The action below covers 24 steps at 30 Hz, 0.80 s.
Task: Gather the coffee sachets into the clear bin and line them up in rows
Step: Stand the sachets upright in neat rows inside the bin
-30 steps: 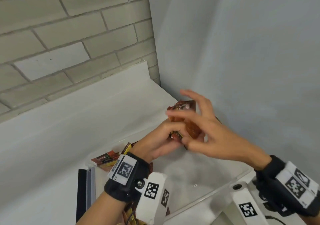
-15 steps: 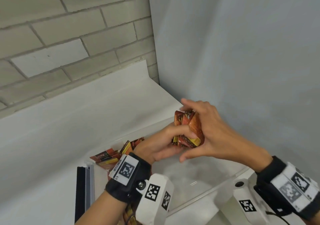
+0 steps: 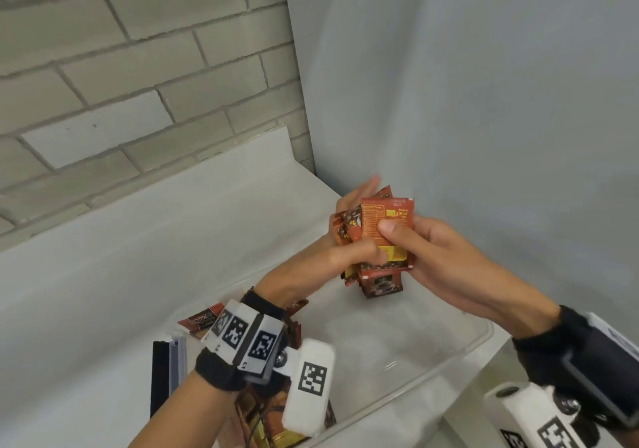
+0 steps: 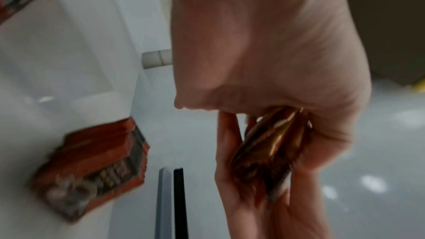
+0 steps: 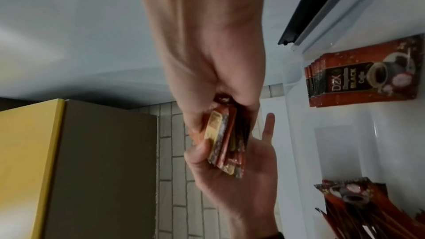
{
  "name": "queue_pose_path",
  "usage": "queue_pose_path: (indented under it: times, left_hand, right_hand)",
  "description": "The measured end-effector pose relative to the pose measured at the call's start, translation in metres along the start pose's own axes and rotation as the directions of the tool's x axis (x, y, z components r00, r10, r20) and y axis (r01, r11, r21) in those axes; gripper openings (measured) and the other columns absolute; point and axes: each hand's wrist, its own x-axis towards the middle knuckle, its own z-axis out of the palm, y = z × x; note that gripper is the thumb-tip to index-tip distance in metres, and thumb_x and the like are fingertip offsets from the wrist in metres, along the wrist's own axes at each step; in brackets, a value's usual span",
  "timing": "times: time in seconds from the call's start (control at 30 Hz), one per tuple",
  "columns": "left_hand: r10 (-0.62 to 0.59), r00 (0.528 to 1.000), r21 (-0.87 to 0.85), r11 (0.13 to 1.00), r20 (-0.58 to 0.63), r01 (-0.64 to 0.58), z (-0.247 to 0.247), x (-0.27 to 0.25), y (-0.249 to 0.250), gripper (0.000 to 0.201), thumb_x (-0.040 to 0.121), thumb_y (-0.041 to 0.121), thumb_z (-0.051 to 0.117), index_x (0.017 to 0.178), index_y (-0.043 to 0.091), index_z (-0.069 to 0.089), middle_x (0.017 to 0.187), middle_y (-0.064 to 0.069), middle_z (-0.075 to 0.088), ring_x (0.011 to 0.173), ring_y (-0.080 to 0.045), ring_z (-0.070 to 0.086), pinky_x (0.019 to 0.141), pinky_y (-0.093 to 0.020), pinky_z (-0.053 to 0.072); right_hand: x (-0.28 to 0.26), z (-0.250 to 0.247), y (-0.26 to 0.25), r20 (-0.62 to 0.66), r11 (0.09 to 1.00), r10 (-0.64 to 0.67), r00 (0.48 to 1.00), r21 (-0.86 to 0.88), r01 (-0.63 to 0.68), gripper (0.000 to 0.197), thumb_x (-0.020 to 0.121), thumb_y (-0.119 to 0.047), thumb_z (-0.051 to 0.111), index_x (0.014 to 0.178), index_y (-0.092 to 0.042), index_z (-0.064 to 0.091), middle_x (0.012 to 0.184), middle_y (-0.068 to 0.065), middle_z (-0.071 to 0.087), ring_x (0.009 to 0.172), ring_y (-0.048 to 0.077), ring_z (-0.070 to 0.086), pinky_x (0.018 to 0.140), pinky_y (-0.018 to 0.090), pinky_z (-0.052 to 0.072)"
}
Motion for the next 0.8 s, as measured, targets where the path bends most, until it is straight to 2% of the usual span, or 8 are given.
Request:
queue_pose_path:
  times: [0.13,0.23,0.3,0.4,0.5,0.6,0.7,0.8]
  left_hand:
    - [0.084,0.988,0.348,0.937,-0.132,-0.033,-0.011,0.001,0.014,0.132,0.059,0.052,0.085,0.145,0.045,-0.016,0.143,0.014,0.017,0.138,-0.011,0.028,0.108,-0.026,0.036]
    - [0.286,0.952,0.553,0.813,-0.110,-0.180,-0.009,-0.004,0.028,0.128,0.058,0.054,0.082,0.140,0.053,-0.017,0.149,0.015,0.011,0.141,-0.007,0.018,0.112,-0.026,0.024]
    - [0.359,0.933,0.740,0.627,0.003,-0.243,-0.001,-0.003,0.030,0.126,0.060,0.059,0.080,0.144,0.049,-0.014,0.156,0.011,0.004,0.144,-0.007,0.009,0.116,-0.033,0.018]
    - [0.423,0.906,0.824,0.507,0.017,-0.252,0.010,0.002,0.020,0.116,0.066,0.041,0.081,0.148,0.041,-0.001,0.151,-0.001,0.021,0.133,-0.017,0.029,0.110,-0.041,0.035]
    - [0.480,0.877,0.792,0.533,0.005,-0.296,0.007,0.005,0.013,0.102,0.067,0.026,0.077,0.145,0.038,0.012,0.126,-0.002,0.036,0.114,-0.017,0.038,0.100,-0.039,0.042]
    - [0.537,0.840,0.742,0.531,0.080,-0.410,-0.001,0.002,0.011,0.091,0.068,0.029,0.074,0.141,0.034,0.019,0.112,0.001,0.034,0.103,-0.014,0.041,0.090,-0.028,0.043]
    - [0.604,0.793,0.620,0.591,0.085,-0.516,-0.007,0.001,0.008,0.098,0.070,0.015,0.082,0.142,0.036,0.020,0.103,0.003,0.033,0.089,-0.002,0.043,0.078,-0.012,0.038]
    - [0.699,0.698,0.613,0.486,0.155,-0.623,-0.003,0.004,0.001,0.101,0.074,0.019,0.078,0.144,0.048,0.011,0.100,0.002,0.032,0.089,-0.008,0.039,0.079,-0.013,0.037]
  right_hand:
    - [0.004,-0.005,-0.013,-0.156,0.980,-0.089,0.984,-0.191,0.058,0.028,0.084,-0.027,0.058,0.107,-0.013,0.066,0.095,0.001,0.076,0.088,0.012,0.072,0.073,0.019,0.054]
    - [0.009,-0.006,-0.018,-0.265,0.875,-0.235,0.935,-0.476,0.085,0.017,0.090,-0.026,0.064,0.103,-0.017,0.068,0.089,0.000,0.075,0.085,0.014,0.071,0.078,0.029,0.056]
    - [0.011,0.002,-0.019,-0.270,0.767,-0.341,0.901,-0.634,0.100,0.011,0.088,-0.027,0.066,0.091,-0.017,0.068,0.074,-0.004,0.070,0.068,0.004,0.065,0.067,0.023,0.052]
    - [0.011,0.017,-0.023,-0.252,0.630,-0.410,0.876,-0.774,0.072,0.021,0.084,-0.028,0.066,0.072,-0.015,0.054,0.056,-0.005,0.055,0.051,0.009,0.049,0.049,0.019,0.037]
    - [0.014,0.015,-0.025,-0.202,0.755,-0.304,0.931,-0.647,0.106,0.023,0.080,-0.028,0.071,0.090,-0.012,0.057,0.076,0.005,0.066,0.071,0.018,0.063,0.068,0.028,0.054]
    - [0.008,0.004,-0.025,-0.049,0.939,-0.111,0.993,-0.333,0.088,0.051,0.073,-0.034,0.073,0.113,-0.008,0.054,0.104,0.013,0.067,0.098,0.026,0.066,0.086,0.039,0.057]
    - [0.003,-0.002,-0.027,0.115,0.995,-0.013,0.993,-0.100,0.025,0.066,0.062,-0.050,0.082,0.100,-0.004,0.053,0.090,0.002,0.065,0.083,0.014,0.064,0.074,0.025,0.052]
    - [0.003,0.005,-0.030,0.122,0.995,0.089,0.989,-0.055,-0.082,0.104,0.051,-0.065,0.082,0.116,0.007,0.045,0.085,0.002,0.060,0.081,0.011,0.062,0.069,0.027,0.052]
